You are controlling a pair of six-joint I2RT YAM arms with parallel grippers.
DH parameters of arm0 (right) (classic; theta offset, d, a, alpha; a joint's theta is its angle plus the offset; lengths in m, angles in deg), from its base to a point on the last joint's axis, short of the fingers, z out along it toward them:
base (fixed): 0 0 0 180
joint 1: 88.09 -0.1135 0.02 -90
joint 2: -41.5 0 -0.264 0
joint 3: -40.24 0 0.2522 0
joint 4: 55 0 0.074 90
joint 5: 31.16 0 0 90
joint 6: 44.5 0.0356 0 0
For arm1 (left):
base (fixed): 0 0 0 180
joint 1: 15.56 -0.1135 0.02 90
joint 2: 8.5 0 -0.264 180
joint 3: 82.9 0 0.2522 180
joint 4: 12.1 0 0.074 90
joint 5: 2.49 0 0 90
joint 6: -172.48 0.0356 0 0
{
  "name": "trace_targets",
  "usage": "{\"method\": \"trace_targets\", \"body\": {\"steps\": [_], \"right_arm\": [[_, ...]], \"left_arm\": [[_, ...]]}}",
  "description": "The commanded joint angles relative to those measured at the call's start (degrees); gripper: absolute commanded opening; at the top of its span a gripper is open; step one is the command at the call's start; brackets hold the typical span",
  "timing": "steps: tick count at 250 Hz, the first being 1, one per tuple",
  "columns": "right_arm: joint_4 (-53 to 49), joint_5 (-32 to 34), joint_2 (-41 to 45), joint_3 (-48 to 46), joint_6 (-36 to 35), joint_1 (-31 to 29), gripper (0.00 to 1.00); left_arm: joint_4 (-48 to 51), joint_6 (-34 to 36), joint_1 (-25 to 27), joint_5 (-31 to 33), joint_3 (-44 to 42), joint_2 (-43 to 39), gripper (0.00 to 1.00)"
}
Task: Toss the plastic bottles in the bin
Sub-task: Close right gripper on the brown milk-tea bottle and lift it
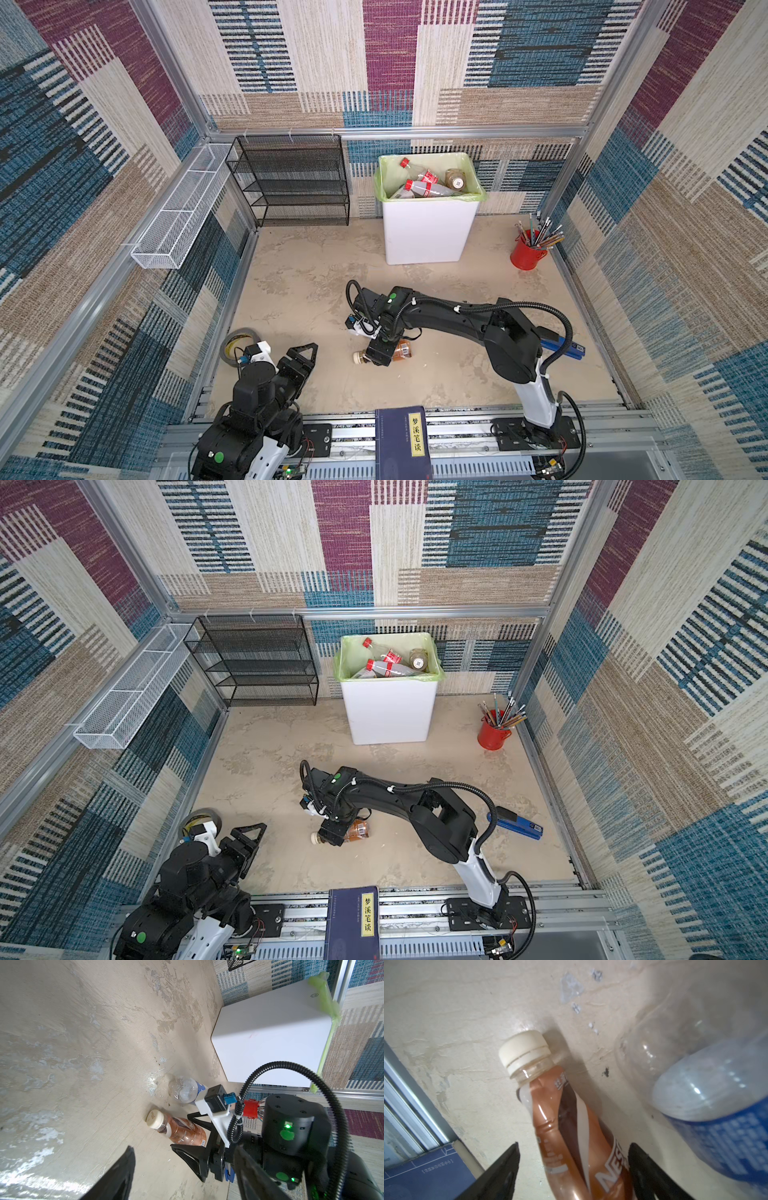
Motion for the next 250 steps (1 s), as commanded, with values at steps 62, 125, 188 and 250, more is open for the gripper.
{"method": "trace_targets", "body": {"steps": [62,125,188,250], "right_arm": [[1.20,0.05,3.39,-5.34,1.55,-0.02,0.74],[1.74,-1.10,3.49,-5.34,2.88,-0.05,0.62],[2.44,-1.37,4.48,-5.16,3.12,-0.08,0.57],[6.79,-5.28,8.89,-6.01,7.32,-0.19,0.51]], "left_arm": [[-1.30,0.02,0.00,0.60,-1.24,0.19,0.76],[-1.91,-0.35,0.00,0.35,-1.88,0.31,0.76],[-2.07,-0.39,0.00,0.42,-1.91,0.34,0.76],[-1.75,-0.41,0.00,0.66,-1.90,0.25,0.76]]}}
